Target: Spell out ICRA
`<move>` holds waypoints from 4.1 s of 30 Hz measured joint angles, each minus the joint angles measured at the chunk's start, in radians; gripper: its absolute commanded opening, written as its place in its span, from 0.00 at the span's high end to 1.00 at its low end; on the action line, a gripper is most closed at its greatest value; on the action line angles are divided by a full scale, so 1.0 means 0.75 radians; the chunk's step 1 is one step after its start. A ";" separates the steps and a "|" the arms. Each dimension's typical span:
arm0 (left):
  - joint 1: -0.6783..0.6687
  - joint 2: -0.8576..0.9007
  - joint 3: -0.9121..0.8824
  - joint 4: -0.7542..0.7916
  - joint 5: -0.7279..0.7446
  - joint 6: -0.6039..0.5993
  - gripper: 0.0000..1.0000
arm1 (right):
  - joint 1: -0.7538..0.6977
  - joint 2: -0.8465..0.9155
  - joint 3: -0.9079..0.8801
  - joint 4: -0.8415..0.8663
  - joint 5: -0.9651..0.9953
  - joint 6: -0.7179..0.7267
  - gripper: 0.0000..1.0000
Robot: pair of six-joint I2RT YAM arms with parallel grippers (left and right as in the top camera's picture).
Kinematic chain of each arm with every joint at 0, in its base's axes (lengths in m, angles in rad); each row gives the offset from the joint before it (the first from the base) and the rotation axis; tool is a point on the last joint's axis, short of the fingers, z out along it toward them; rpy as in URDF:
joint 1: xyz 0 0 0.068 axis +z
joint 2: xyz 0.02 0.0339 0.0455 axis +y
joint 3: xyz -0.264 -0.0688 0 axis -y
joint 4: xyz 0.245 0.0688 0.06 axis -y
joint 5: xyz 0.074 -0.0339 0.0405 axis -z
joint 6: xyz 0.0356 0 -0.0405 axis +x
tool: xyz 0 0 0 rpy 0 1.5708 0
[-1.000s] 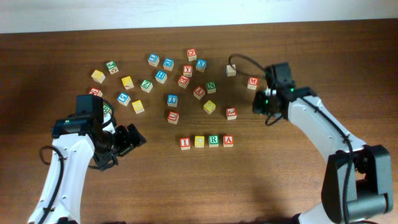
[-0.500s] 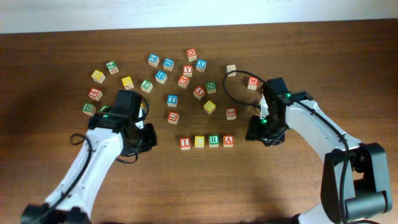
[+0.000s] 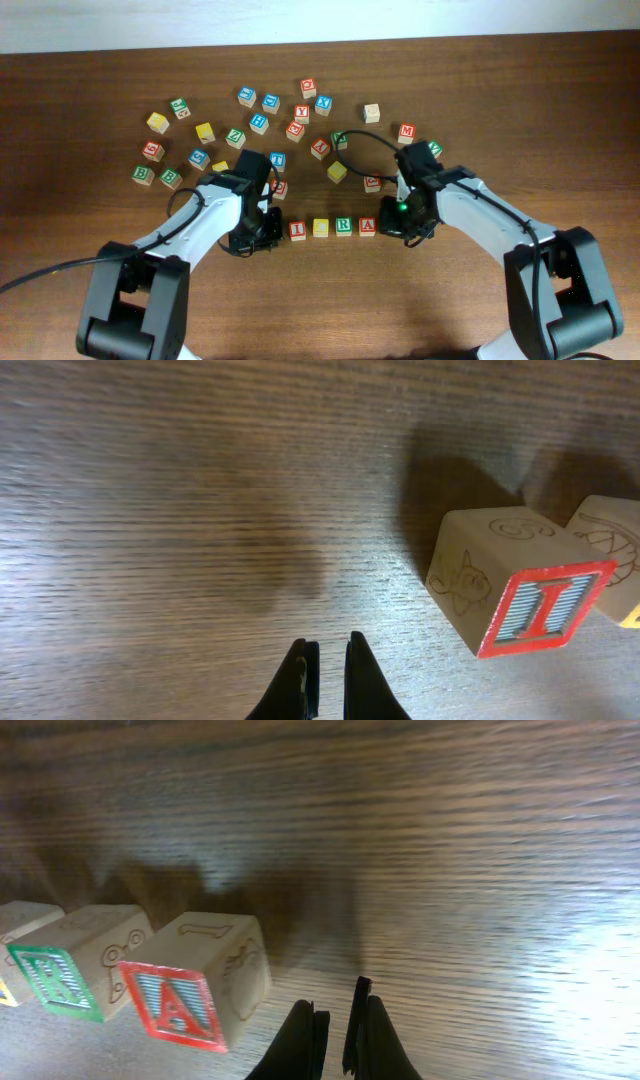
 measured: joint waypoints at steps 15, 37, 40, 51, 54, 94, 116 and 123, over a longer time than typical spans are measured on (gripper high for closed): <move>-0.031 0.087 0.002 0.171 0.128 -0.001 0.94 | 0.021 0.053 0.006 0.084 0.030 0.056 0.96; -0.073 0.095 0.002 0.258 0.150 -0.005 0.91 | 0.121 0.096 0.021 0.213 -0.073 0.181 0.96; -0.080 0.094 0.002 0.259 0.132 -0.008 0.97 | 0.135 0.095 0.023 0.212 -0.049 0.195 0.96; -0.092 0.094 0.004 0.260 0.108 -0.009 0.94 | 0.151 0.095 0.032 0.166 -0.039 0.308 0.96; -0.092 0.094 0.006 0.254 0.105 -0.009 0.96 | 0.154 0.095 0.033 0.163 -0.039 0.325 0.95; -0.092 -0.033 0.023 0.041 0.017 -0.003 1.00 | 0.119 0.068 0.099 -0.168 0.105 0.312 0.83; -0.263 -0.077 0.022 0.625 -0.069 -0.300 1.00 | -0.121 0.026 0.153 -0.187 0.131 0.220 0.18; -0.290 -0.031 0.022 0.606 -0.096 -0.301 1.00 | -0.121 0.025 0.153 -0.183 0.131 0.219 0.18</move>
